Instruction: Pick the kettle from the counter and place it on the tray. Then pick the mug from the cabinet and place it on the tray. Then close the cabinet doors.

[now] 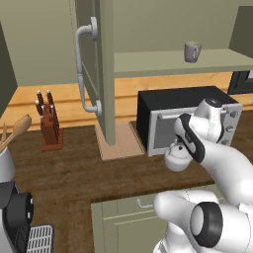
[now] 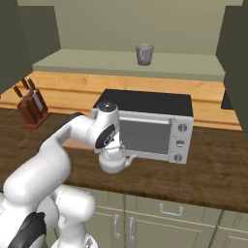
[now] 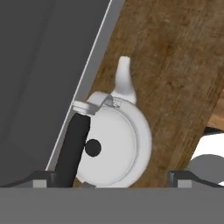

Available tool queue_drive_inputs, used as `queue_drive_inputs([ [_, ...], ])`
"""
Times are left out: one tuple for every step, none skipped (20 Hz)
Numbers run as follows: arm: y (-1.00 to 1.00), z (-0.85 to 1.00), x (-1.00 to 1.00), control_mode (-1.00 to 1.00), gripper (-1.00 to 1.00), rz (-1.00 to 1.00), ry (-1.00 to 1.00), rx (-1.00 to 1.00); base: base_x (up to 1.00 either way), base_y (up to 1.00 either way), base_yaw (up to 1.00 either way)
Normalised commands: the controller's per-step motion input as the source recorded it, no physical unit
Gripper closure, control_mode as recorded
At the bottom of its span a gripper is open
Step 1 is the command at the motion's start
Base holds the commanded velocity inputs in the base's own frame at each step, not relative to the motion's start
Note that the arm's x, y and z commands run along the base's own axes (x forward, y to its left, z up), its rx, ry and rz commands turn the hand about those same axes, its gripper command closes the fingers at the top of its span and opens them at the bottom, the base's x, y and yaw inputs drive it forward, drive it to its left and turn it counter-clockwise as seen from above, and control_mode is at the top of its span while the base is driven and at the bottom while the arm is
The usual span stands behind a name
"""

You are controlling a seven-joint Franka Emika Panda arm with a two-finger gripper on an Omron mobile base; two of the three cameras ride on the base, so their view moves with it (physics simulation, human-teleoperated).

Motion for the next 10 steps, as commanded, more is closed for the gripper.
queue_drive_inputs([
  [0.0, 0.01, 0.14, -1.0, -1.0, -0.09, -0.01, 0.09, 0.0, 0.0, 0.0],
  [0.0, 0.12, 0.14, -1.0, -1.0, -0.08, -0.02, 0.09, 0.0, 0.0, 0.0],
  [0.0, 0.12, 0.11, -1.0, -1.0, -0.07, -0.04, 0.09, 0.0, 0.0, 0.0],
  [0.0, 0.26, 0.1, -1.0, -1.0, -0.06, -0.11, 0.11, 0.0, 0.0, 0.0],
  [0.0, 0.2, 0.05, -1.0, -1.0, -0.04, -0.12, 0.1, 0.0, 0.0, 0.0],
  [0.0, 0.0, 0.16, -1.0, -1.0, -0.01, -0.06, 0.09, 0.0, 0.0, 0.0],
  [0.05, -0.06, 0.27, -1.0, -1.0, 0.0, -0.01, 0.05, 0.0, 0.0, 0.0],
  [0.06, -0.16, 0.32, -1.0, -1.0, 0.0, 0.0, 0.04, 0.0, 0.0, 0.0],
  [0.04, -0.24, 0.36, -1.0, -1.0, 0.0, 0.0, 0.05, 0.0, 0.0, 0.0],
  [0.04, -0.26, 0.36, -1.0, -1.0, 0.0, 0.0, 0.04, 0.0, 0.0, 0.0],
])
